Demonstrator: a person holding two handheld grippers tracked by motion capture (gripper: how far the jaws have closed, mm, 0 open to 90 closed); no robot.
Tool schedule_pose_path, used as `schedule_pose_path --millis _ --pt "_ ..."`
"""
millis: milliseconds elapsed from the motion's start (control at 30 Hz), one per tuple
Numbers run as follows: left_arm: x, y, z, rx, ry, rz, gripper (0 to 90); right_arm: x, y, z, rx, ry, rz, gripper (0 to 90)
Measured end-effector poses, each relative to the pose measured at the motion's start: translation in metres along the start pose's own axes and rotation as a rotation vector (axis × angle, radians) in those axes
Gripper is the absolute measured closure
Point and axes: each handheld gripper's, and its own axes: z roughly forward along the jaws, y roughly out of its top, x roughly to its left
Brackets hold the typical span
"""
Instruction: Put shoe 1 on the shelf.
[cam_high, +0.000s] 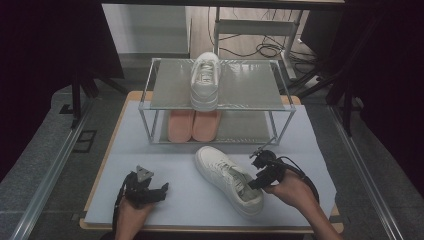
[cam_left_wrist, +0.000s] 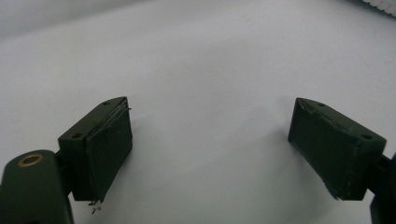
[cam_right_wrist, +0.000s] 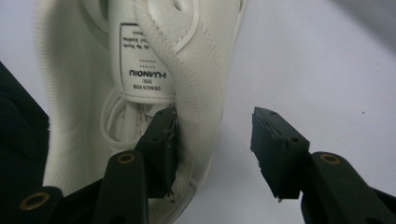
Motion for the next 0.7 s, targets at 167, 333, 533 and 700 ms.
schedule_pose_path --millis 167,333,533,700 --pt "0.0 0.0 0.0 0.0 0.0 0.0 13.5 0.0 0.006 0.009 0.068 0.002 0.012 49.6" --pt "0.0 0.0 0.0 0.0 0.0 0.0 13.5 -0.003 0.009 0.019 0.131 0.015 0.03 47.5" --pt "0.0 0.0 0.0 0.0 0.0 0.0 13.5 -0.004 0.011 0.027 0.161 0.045 0.036 52.0" --pt "0.0 0.0 0.0 0.0 0.0 0.0 13.5 -0.005 0.012 0.028 0.176 0.07 0.041 61.7"
